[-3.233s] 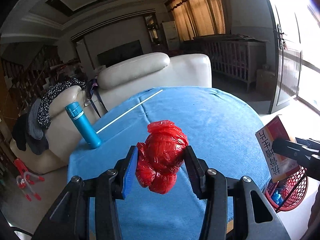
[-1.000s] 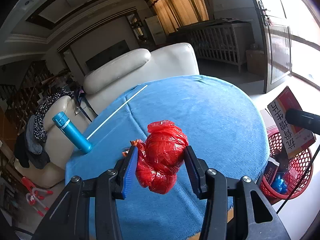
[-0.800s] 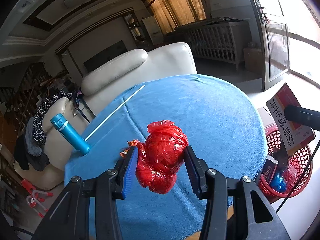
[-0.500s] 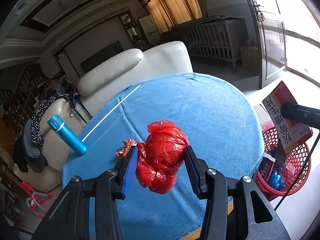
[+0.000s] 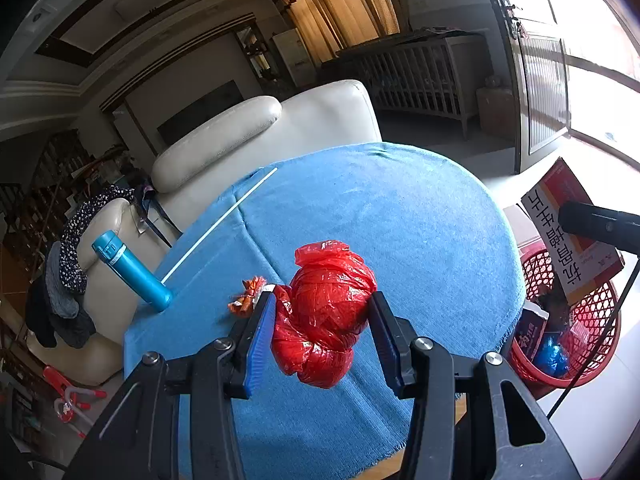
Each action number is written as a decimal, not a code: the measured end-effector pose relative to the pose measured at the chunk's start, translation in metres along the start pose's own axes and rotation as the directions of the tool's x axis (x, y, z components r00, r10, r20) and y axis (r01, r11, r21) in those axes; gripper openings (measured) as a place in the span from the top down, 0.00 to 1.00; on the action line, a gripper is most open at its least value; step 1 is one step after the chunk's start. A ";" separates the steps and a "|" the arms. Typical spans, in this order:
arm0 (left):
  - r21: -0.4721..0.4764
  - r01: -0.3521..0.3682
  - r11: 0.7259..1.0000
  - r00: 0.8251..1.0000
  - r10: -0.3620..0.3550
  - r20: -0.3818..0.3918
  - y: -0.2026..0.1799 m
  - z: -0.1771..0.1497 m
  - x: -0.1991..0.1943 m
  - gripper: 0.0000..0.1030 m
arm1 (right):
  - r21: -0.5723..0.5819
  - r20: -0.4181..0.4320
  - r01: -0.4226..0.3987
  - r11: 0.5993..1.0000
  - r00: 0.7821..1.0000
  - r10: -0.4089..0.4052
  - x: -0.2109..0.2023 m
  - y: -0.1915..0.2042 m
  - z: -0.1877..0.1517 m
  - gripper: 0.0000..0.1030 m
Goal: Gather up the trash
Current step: 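Lift the red bag and barcode box and turn toward the red basket, then carry the red bag and barcode box over the red mesh basket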
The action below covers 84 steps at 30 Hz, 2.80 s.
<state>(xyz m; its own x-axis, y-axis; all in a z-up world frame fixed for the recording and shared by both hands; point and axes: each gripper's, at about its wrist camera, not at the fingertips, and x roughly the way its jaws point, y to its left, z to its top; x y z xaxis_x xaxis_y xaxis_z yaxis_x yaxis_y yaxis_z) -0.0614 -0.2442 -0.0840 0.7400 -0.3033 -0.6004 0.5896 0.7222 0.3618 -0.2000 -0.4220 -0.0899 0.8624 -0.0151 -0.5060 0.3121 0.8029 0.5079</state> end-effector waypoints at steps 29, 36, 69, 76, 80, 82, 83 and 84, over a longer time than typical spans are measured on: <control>0.013 -0.003 1.000 1.000 0.003 -0.006 -0.007 0.000 0.000 0.52 | -0.004 -0.009 -0.013 1.000 1.000 0.013 0.003 -0.003 -0.001 0.53; 0.021 -0.002 1.000 1.000 0.002 -0.005 -0.010 0.002 -0.002 0.52 | -0.001 -0.010 -0.017 1.000 1.000 0.017 0.003 -0.005 -0.001 0.53; 0.114 0.022 0.993 1.000 -0.020 -0.017 -0.043 0.009 0.007 0.52 | 0.065 -0.003 0.001 0.998 1.000 -0.001 -0.007 -0.037 -0.005 0.53; 0.163 0.045 0.986 0.999 -0.043 -0.018 -0.064 0.011 0.009 0.52 | 0.105 0.010 0.023 0.994 1.000 -0.024 -0.017 -0.057 -0.006 0.53; 0.181 0.083 0.980 0.996 -0.079 -0.028 -0.075 0.015 0.011 0.52 | 0.123 0.020 0.043 0.991 0.999 -0.046 -0.023 -0.068 -0.006 0.53; 0.187 0.116 0.975 0.993 -0.112 -0.034 -0.080 0.017 0.013 0.52 | 0.137 0.023 0.055 0.989 0.998 -0.059 -0.027 -0.076 -0.007 0.53; 0.188 0.134 0.973 0.991 -0.129 -0.039 -0.084 0.018 0.013 0.52 | 0.144 0.025 0.062 0.988 0.997 -0.066 -0.029 -0.079 -0.007 0.53; 0.191 0.164 0.968 0.986 -0.158 -0.047 -0.088 0.020 0.015 0.52 | 0.152 0.028 0.071 0.986 0.997 -0.076 -0.031 -0.084 -0.007 0.53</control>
<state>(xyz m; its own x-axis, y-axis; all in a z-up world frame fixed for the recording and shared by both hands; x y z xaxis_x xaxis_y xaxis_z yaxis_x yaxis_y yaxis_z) -0.0964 -0.3245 -0.1107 0.6212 -0.3841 -0.6831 0.7540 0.5306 0.3873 -0.2559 -0.4845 -0.1216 0.8469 -0.0926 -0.5237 0.4293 0.7002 0.5704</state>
